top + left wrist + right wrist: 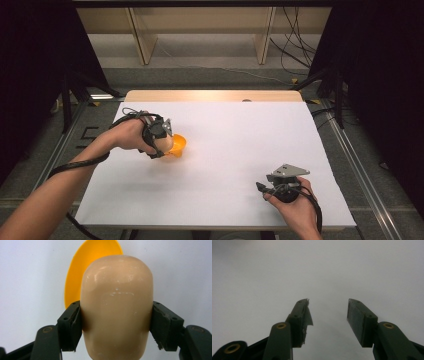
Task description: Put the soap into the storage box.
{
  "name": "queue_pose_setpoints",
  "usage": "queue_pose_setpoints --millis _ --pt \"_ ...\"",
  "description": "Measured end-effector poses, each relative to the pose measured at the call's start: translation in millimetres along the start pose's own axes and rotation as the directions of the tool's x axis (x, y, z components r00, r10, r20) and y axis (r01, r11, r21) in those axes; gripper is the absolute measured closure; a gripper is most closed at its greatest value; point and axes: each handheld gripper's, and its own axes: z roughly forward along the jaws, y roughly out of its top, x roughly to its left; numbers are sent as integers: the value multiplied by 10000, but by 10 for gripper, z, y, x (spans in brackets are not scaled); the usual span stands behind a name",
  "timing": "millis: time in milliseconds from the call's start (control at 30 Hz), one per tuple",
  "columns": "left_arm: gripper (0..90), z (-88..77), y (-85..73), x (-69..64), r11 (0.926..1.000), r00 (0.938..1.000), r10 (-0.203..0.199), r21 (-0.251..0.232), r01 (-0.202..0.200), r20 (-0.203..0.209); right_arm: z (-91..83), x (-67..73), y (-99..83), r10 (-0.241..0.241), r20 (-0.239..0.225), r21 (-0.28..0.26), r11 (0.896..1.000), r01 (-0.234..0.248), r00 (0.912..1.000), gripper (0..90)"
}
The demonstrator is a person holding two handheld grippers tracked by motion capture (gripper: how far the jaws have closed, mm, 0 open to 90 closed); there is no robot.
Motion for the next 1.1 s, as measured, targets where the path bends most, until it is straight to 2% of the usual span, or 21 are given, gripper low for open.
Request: queue_pose_setpoints --millis 233,400,433,533,567,600,767,800,833,867,1100 --pt "326 8 14 24 10000 10000 -29 -64 29 -37 -2 -12 5 -120 49 -75 9999 121 9999 520" --pt "326 6 37 65 10000 10000 4 -89 -4 -22 5 -28 6 -454 5 -229 9987 454 9990 520" --pt "326 2 46 77 9999 10000 14 -118 -15 -35 -7 2 -1 -37 121 -170 9998 39 9999 520" --pt "326 -1 69 100 9997 10000 -7 -226 5 -93 -8 -28 8 -389 106 -233 9990 391 9992 520" --pt "326 -2 74 106 9997 9999 5 -236 -7 -101 -25 -16 14 -138 66 -176 9997 140 9999 520" --pt "326 0 77 109 9997 10000 -3 -234 2 -72 -25 -16 14 -138 66 -176 9997 140 9999 520" --pt "326 19 88 130 9998 9999 58 -201 -60 -83 -34 -25 11 -215 124 -246 9995 218 9997 521" --pt "326 23 92 132 9998 10000 29 -197 -31 -58 -35 -29 10 -298 190 -300 9991 303 9994 521" --pt "326 29 97 133 9997 10000 7 -230 -8 -70 -25 -46 11 -595 128 -356 9976 599 9981 520" --pt "326 30 103 139 9998 9999 77 -204 -78 -75 -31 -26 11 -325 138 -325 9989 330 9994 520" --pt "326 46 130 168 9998 9999 103 -164 -103 -46 -24 -45 11 -587 139 -386 9975 592 9982 521"
